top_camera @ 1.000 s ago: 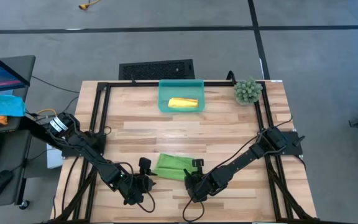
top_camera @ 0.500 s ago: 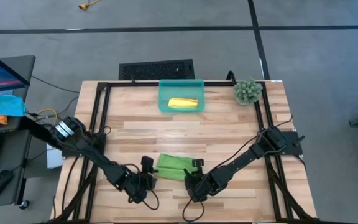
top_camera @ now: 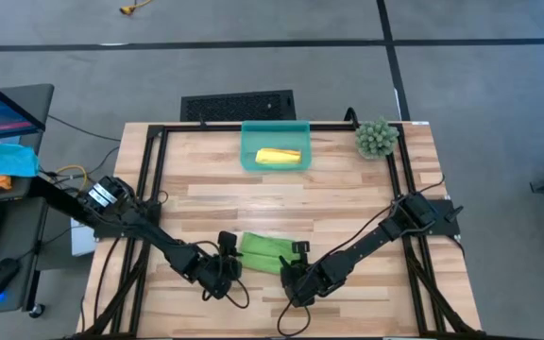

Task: Roll microfiber towels into tight, uniform cylinder then place into a basket
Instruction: Roll the green microfiber towel

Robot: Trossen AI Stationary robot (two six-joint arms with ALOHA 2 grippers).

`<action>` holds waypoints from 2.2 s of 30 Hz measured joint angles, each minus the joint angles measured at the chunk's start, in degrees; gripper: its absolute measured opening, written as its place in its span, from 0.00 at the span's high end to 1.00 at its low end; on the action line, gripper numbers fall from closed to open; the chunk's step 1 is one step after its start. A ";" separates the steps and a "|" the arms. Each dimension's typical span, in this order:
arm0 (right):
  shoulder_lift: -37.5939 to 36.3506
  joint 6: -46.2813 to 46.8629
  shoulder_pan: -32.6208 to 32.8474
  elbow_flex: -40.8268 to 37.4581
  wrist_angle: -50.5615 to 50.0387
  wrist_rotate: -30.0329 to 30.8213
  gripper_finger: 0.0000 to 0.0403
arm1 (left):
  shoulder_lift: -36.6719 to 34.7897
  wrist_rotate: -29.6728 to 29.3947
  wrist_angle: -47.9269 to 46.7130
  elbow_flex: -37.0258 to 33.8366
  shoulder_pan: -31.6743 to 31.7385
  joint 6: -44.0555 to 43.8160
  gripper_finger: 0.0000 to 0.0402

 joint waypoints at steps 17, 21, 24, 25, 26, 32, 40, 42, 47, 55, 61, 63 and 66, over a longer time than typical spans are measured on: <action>0.16 -0.14 0.66 1.43 -0.16 -1.20 0.93 | -0.44 11.06 0.78 -2.54 7.11 -13.26 0.67; 0.52 -1.67 1.38 3.85 -0.12 -2.05 0.94 | -1.06 11.27 0.22 -2.72 7.34 -13.16 0.84; 0.61 -1.79 1.49 4.61 -0.65 -2.91 0.94 | -2.93 13.20 -0.12 -2.84 7.64 -14.19 0.96; 0.61 -1.83 1.47 4.65 -0.67 -3.17 0.93 | -3.88 15.21 -0.09 -2.94 7.98 -15.12 0.97; 0.61 -1.88 1.41 4.68 -0.61 -3.32 0.93 | -4.79 18.07 -0.41 -2.99 8.35 -15.94 0.97; 0.53 -1.51 1.29 4.83 0.20 -6.21 0.94 | -8.04 33.26 -1.05 -2.95 12.16 -21.35 0.94; 0.57 4.90 -0.74 7.10 2.74 -15.58 0.93 | -8.05 48.57 -4.67 -2.86 21.59 -31.63 0.95; 0.57 6.72 -1.23 7.60 4.05 -16.84 0.94 | -8.07 52.08 -5.47 -2.86 23.72 -32.11 0.95; 0.57 13.85 -2.62 7.90 5.34 -18.13 0.94 | -8.16 53.75 -9.21 -2.79 28.63 -35.06 0.95; 0.57 17.96 -3.72 7.98 4.55 -16.43 0.89 | -8.17 53.39 -11.31 -2.81 30.57 -40.54 0.95; 0.57 17.93 -4.67 7.96 3.07 -15.94 0.81 | -8.20 52.33 -12.40 -2.92 30.37 -41.64 0.95; 0.57 17.78 -4.64 7.93 2.77 -16.04 0.78 | -8.20 52.29 -12.42 -2.95 30.39 -41.60 0.95; 0.55 17.61 -4.66 7.93 1.97 -16.04 0.72 | -8.20 52.13 -13.04 -2.95 30.37 -41.40 0.95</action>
